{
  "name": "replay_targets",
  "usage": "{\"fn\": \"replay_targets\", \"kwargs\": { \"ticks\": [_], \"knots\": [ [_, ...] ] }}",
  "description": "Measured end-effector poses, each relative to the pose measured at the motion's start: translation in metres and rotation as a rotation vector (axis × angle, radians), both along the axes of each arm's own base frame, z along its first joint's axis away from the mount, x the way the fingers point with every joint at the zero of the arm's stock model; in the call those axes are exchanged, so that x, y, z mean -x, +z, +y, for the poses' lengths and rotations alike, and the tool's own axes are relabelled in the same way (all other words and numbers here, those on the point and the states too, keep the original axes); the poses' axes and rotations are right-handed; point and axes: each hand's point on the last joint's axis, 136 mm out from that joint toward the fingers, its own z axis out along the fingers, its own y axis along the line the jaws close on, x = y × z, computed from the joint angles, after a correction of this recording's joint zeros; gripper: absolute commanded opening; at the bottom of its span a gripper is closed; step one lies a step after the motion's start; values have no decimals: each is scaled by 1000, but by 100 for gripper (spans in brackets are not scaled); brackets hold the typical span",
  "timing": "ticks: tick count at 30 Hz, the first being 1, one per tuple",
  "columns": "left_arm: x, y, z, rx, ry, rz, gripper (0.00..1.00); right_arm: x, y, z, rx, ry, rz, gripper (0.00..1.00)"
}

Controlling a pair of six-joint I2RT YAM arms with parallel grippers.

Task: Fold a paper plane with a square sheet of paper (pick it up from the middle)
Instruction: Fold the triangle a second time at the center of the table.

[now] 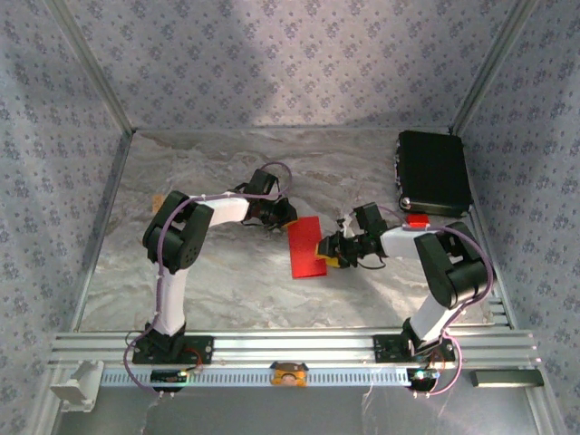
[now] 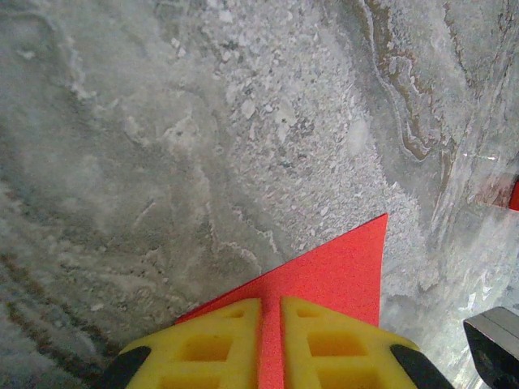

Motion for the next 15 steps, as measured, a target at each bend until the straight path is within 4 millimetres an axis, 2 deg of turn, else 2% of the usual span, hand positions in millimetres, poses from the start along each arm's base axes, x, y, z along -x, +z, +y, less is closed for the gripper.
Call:
{"fn": "replay_targets", "kwargs": {
  "ticks": [7, 15],
  "knots": [
    [1, 0, -2, 5, -9, 6, 16, -6, 1, 1, -23, -5, -14, 30],
    [1, 3, -5, 14, -34, 2, 23, -10, -8, 0, -22, -19, 2, 15]
  ]
}}
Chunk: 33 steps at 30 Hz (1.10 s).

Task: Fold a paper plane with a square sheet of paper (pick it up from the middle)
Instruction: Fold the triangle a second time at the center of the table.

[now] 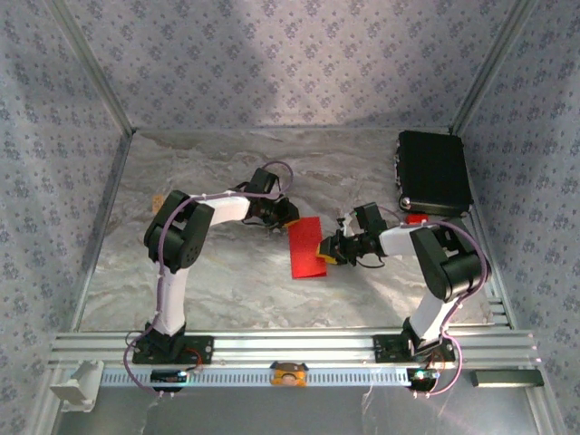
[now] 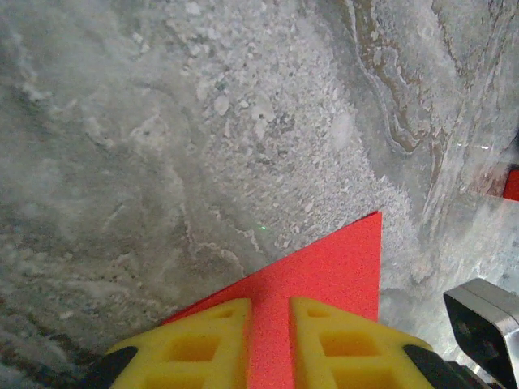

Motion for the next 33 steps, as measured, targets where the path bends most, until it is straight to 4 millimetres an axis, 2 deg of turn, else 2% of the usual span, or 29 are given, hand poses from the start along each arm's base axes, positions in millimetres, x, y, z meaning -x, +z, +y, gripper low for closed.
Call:
{"fn": "replay_targets", "kwargs": {
  "ticks": [2, 5, 10, 15, 18, 21, 23, 27, 30, 33],
  "knots": [
    [1, 2, -2, -2, -13, -4, 27, -1, -2, 0, -1, -5, 4, 10],
    [2, 6, -5, 1, -33, -17, 41, -4, 0, 1, -7, -14, 1, 4],
    [6, 20, -6, -27, -55, -71, 50, -9, 1, -1, -6, -43, -4, 2],
    [18, 65, -9, -40, -87, -222, 47, -16, 1, -6, 8, -109, -9, 2],
    [37, 93, -17, -32, -136, -332, 44, -20, 2, -6, 6, -134, -7, 7],
    [63, 104, -27, -38, -199, -412, 44, -22, 4, -6, -1, -141, -8, 14],
    [83, 101, -33, -63, -249, -453, 44, -22, 5, -5, -5, -142, -9, 16],
    [120, 81, -43, -133, -347, -510, 44, -22, 6, -4, -13, -138, -10, 17],
    [137, 65, -40, -201, -393, -541, 46, -24, 8, -4, -15, -136, -17, 12],
    [145, 56, -36, -247, -433, -580, 50, -28, 12, -3, -22, -134, -28, 10]
  ]
}}
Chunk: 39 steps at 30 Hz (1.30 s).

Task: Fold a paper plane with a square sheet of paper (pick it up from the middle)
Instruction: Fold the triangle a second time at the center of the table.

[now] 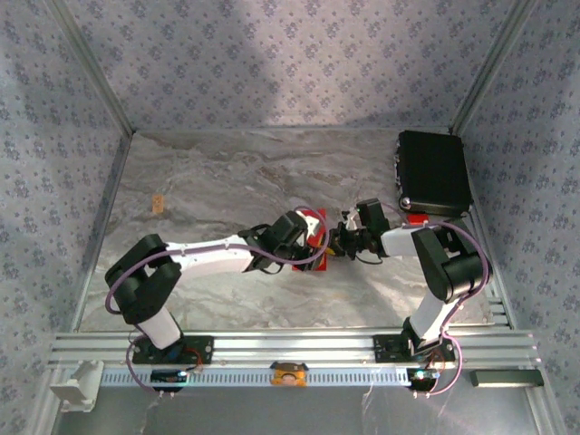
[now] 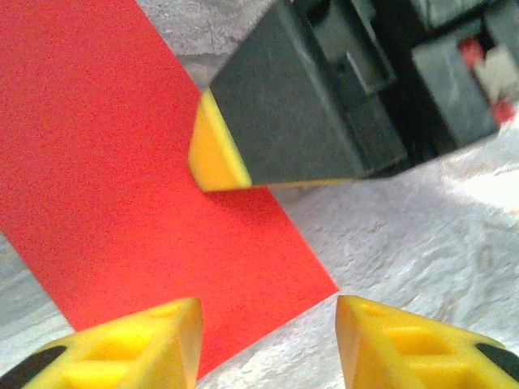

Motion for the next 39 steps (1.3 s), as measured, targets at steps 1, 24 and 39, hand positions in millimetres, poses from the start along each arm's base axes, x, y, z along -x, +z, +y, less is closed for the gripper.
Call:
{"fn": "replay_targets", "kwargs": {
  "ticks": [1, 24, 39],
  "knots": [
    [1, -1, 0, -10, -11, -13, 50, -1, 1, 0, -2, 0, -3, 9],
    [14, -16, -14, -434, -133, -439, 67, -3, 5, 0, -12, 4, -2, 7],
    [3, -21, -12, -492, -99, -487, 42, -5, 4, -3, -9, -6, 7, 8]
  ]
}}
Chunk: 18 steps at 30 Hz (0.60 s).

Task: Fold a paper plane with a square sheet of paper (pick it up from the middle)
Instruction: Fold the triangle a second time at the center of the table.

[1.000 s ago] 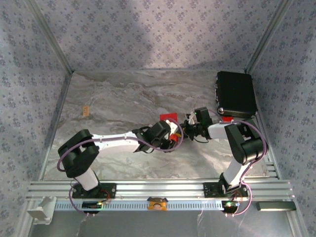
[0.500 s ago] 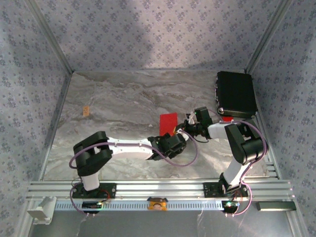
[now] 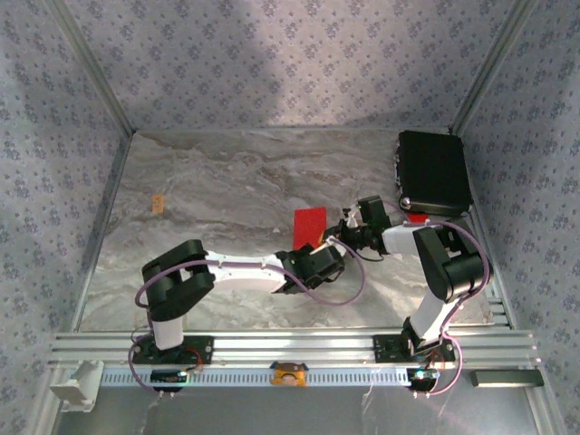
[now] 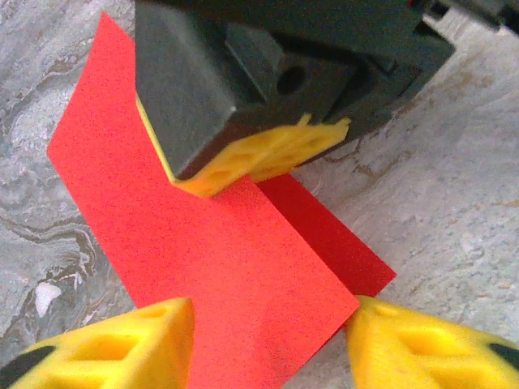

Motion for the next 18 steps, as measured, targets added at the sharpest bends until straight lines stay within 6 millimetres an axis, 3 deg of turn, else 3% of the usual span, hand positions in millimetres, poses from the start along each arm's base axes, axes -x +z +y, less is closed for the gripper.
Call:
{"fn": "replay_targets", "kwargs": {
  "ticks": [11, 15, 18],
  "knots": [
    [-1, 0, 1, -4, 5, -6, 14, 0, 0, -1, -3, -1, 2, 12],
    [0, -1, 0, -6, -2, -3, 1, -3, 2, -4, -4, -11, 0, 19],
    [0, -3, 0, 4, -5, 20, 0, -6, 6, -12, -3, -37, -9, 30]
  ]
}}
